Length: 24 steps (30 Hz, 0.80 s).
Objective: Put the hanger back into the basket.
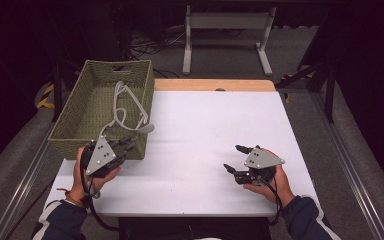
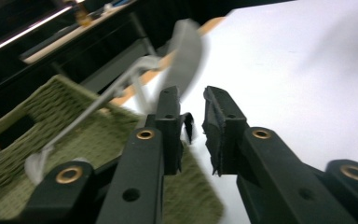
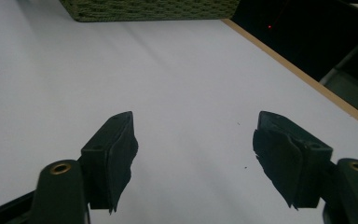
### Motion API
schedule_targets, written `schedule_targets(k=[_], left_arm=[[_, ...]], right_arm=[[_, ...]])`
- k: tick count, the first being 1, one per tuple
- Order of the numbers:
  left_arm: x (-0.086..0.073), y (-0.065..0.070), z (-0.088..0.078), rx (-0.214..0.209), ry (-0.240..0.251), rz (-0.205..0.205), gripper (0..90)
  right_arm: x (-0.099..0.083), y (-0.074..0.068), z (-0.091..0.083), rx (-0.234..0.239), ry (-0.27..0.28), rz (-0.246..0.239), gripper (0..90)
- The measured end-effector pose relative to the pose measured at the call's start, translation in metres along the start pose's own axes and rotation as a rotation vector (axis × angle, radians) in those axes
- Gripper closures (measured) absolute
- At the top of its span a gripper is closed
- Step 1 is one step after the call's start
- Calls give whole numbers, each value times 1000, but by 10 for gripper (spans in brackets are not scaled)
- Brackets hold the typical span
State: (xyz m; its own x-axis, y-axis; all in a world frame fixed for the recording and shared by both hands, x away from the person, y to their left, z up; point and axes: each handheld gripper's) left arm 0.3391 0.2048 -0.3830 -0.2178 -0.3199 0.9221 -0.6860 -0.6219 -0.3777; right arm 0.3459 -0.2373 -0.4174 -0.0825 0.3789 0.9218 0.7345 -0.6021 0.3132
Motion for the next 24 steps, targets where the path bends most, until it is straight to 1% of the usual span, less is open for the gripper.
schedule_targets(k=[1,2,4,5,6,7,8,9,10,11,12,14,16,17,18,19,20,21,22,23,24], left_arm=[[0,0,0,0,0,0,732],[0,5,-1,-24,12,-8,732],[-2,15,-1,-13,8,-6,674],[-3,18,-2,-18,19,-19,648],[-5,20,-2,-20,19,-23,621],[-7,24,0,2,1,-6,593],[-8,26,0,10,0,-7,555],[-11,26,1,-3,-1,-17,533],[-13,27,1,-6,-14,-25,520],[-17,30,2,4,-36,-26,494],[-19,31,3,1,-38,-31,438],[-25,34,3,1,-47,-51,372],[-27,35,4,1,-53,-55,277],[-33,37,4,11,-79,-61,240],[-37,39,4,25,-94,-78,222],[-37,39,4,25,-94,-78,185],[-40,38,4,38,-106,-86,185],[-43,38,2,33,-104,-107,157],[-46,36,1,24,-101,-129,150],[-48,36,1,29,-103,-155,136],[-50,36,2,22,-105,-168,127]], right_arm=[[0,0,0,0,0,0,293],[0,0,-2,-5,5,5,292],[0,-1,-6,-9,14,18,291],[0,-2,-8,-9,19,25,290],[0,-3,-9,-10,22,31,290],[0,-4,-9,-10,23,32,286],[0,-5,-10,-8,22,32,283],[0,-6,-10,-9,22,31,280],[-1,-8,-10,-10,20,27,278],[-1,-9,-10,-8,19,29,276],[-3,-11,-11,-7,14,28,267],[-5,-13,-12,-14,6,24,244],[-6,-14,-13,-22,-1,34,215],[-7,-16,-15,-37,-2,31,198],[-8,-16,-15,-42,-1,36,197],[-8,-16,-15,-42,-1,36,197],[-9,-16,-16,-46,-1,48,187],[-11,-17,-17,-57,4,49,176],[-12,-17,-18,-64,8,55,169],[-13,-17,-18,-67,11,63,157],[-14,-17,-17,-75,8,59,143]])
Point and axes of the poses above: each handheld gripper's, and its own axes: z roughly forward along the jaws, x roughly out of its top, y roughly to its right, and after that the axes turned 14 degrees about y, right-handed
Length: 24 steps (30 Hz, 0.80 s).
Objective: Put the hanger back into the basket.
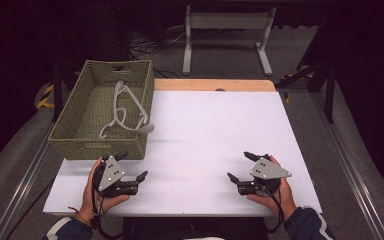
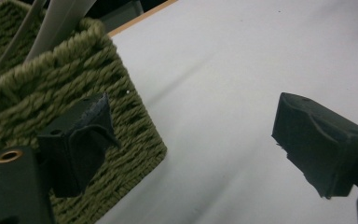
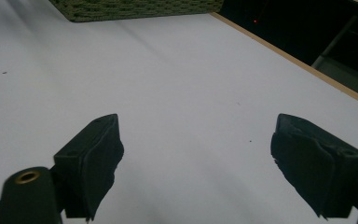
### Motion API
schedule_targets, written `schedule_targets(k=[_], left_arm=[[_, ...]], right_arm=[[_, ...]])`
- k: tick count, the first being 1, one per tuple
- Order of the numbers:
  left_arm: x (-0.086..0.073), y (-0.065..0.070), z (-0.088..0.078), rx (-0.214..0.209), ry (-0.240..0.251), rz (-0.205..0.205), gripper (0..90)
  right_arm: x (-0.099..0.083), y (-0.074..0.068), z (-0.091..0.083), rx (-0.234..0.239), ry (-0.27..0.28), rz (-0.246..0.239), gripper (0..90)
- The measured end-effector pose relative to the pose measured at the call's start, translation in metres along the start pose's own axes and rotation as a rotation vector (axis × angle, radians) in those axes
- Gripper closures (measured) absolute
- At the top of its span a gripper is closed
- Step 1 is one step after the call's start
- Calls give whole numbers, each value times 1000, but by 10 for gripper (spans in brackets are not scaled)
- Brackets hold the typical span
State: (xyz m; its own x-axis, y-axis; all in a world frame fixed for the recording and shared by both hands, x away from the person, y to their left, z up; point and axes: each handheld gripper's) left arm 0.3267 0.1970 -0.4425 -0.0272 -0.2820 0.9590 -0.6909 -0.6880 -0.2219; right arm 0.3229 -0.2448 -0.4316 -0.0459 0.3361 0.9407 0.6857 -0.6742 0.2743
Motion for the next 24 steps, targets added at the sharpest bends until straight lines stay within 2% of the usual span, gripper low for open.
schedule_targets(k=[2,3,6,11,14,15,17,19,24], left_arm=[[0,-1,2,-6,-3,3,105],[-1,0,2,-17,2,-12,104],[-1,2,2,-32,-9,8,83],[0,0,3,-33,-9,-8,70],[1,1,2,-36,-4,0,67],[1,1,2,-44,-7,16,66],[1,1,2,-48,-8,14,57],[0,1,1,-48,4,-6,57],[0,1,0,-39,-2,6,54]], right_arm=[[-2,0,2,-6,-3,4,139],[-2,0,3,-7,-2,8,138],[-3,-1,3,-17,5,-11,138],[-3,-2,-1,-32,17,-15,140],[-4,-1,-2,-34,16,-14,140],[-4,-1,-2,-35,17,-13,140],[-3,-2,-1,-32,25,-9,140],[-3,-3,0,-31,19,-20,138],[-3,-5,1,-24,10,-19,131]])
Point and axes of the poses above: each handheld gripper's, and its own axes: z roughly forward along the jaws, x roughly out of its top, y roughly to its right, and after that the axes turned 14 degrees about y, right-handed
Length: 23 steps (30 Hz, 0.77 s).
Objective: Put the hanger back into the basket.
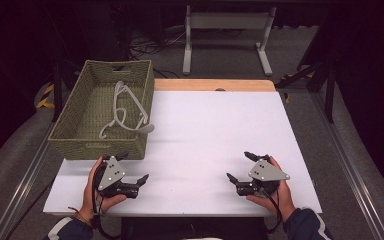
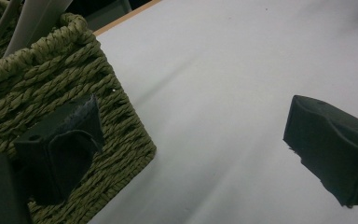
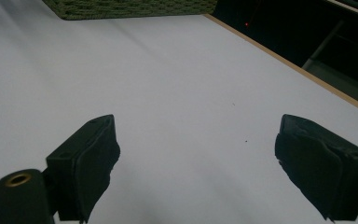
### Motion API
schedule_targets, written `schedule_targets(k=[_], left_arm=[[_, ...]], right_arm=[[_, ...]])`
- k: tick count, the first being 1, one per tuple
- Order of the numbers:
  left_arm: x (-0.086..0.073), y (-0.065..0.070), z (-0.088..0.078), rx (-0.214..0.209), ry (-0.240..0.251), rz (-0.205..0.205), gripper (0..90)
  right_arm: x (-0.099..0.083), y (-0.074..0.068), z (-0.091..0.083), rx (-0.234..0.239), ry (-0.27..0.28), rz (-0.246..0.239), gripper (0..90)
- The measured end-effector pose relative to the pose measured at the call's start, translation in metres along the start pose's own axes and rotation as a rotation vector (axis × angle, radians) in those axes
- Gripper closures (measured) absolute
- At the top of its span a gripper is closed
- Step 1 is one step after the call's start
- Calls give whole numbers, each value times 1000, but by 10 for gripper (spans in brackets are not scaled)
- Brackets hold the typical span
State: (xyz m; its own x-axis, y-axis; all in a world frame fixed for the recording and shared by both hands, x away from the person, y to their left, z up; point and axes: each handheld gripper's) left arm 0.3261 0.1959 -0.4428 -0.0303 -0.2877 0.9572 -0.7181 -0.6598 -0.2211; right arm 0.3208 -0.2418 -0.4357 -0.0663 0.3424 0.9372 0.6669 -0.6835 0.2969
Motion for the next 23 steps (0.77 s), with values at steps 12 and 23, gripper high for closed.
schedule_targets(k=[12,23], left_arm=[[0,1,3,-3,-9,22,53],[-2,-1,7,3,-19,9,53]], right_arm=[[1,-3,-2,1,32,-17,143],[-2,-2,-1,4,18,-12,143]])
Point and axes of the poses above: each handheld gripper's, and its own axes: z roughly forward along the jaws, x roughly out of its top, y roughly to its right, and after that the axes turned 14 degrees about y, right-handed
